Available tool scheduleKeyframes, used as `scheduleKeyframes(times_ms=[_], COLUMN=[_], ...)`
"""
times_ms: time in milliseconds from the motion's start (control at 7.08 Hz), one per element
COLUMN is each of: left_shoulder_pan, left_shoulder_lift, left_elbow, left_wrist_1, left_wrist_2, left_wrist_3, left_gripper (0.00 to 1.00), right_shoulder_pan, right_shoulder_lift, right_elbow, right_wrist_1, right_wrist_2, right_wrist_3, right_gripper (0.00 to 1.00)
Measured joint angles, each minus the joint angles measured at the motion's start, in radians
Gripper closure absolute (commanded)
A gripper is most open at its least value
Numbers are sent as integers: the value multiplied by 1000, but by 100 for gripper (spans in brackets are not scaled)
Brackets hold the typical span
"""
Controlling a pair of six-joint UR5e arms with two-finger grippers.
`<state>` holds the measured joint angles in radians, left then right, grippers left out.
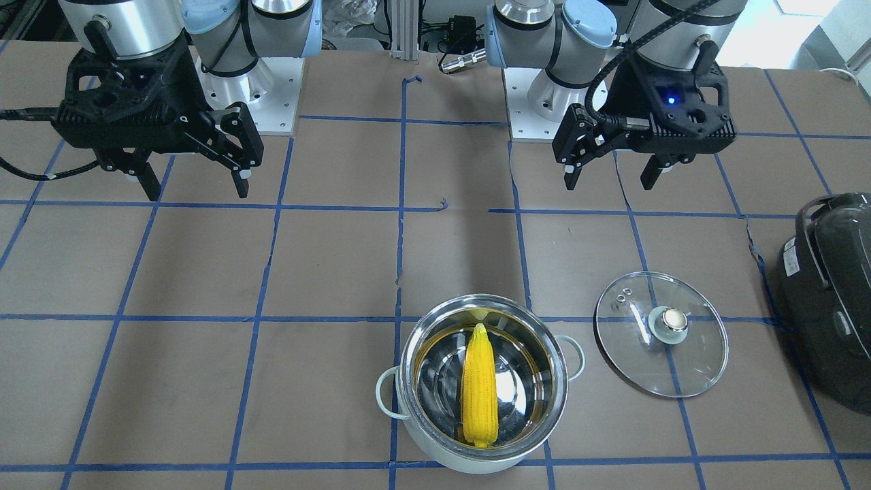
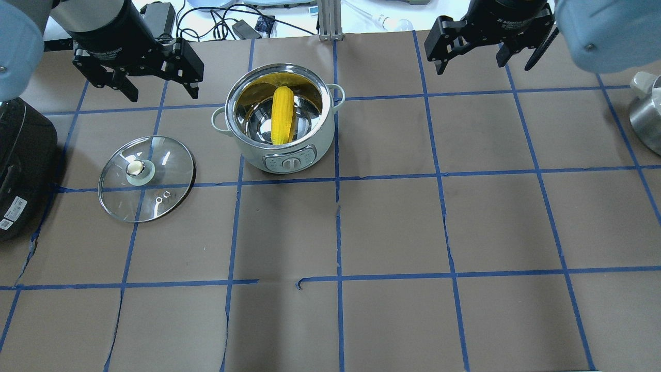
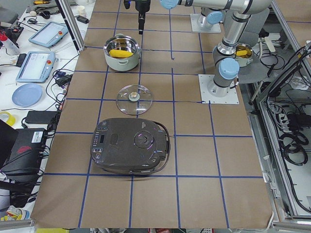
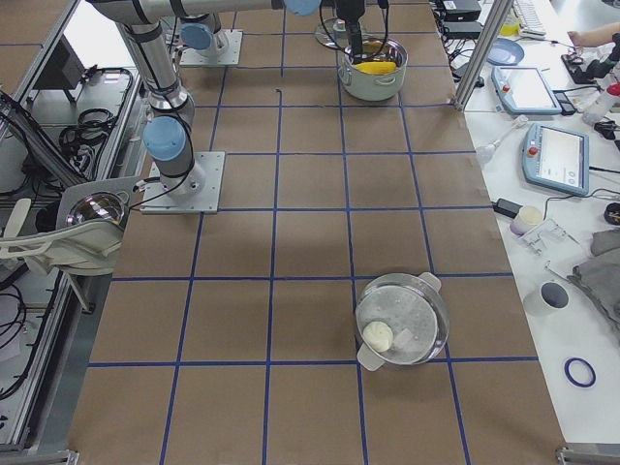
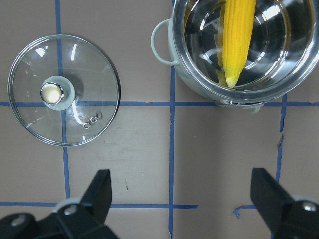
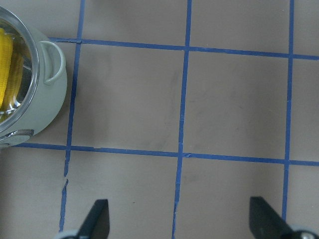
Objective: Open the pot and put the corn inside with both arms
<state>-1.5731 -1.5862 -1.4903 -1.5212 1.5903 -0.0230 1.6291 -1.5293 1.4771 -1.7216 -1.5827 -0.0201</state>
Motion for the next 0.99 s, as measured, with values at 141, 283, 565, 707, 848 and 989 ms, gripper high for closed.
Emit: scheduleKeyframes(times_ms=[141,283,565,707,848,989], left_shoulder_pan=[1,2,2,2,2,2], left_shoulder_lift=[0,0,1,1,1,1], left_elbow=[0,0,0,0,-1,-1], left_wrist_1=[0,0,0,-1,0,-1], left_wrist_2=[0,0,-1,-1,-1,-1], left_wrist_3=[0,0,0,0,0,0], left_gripper=[0,0,0,0,0,0], right_shoulder_pan=[0,0,0,0,0,0], right_shoulder_lift=[0,0,1,1,1,1], right_elbow=[2,4,7,8,9,10], right_wrist_1=[0,0,0,0,-1,-1], right_wrist_2=[0,0,0,0,0,0], right_wrist_3=[0,0,0,0,0,0], right_gripper=[0,0,0,0,0,0])
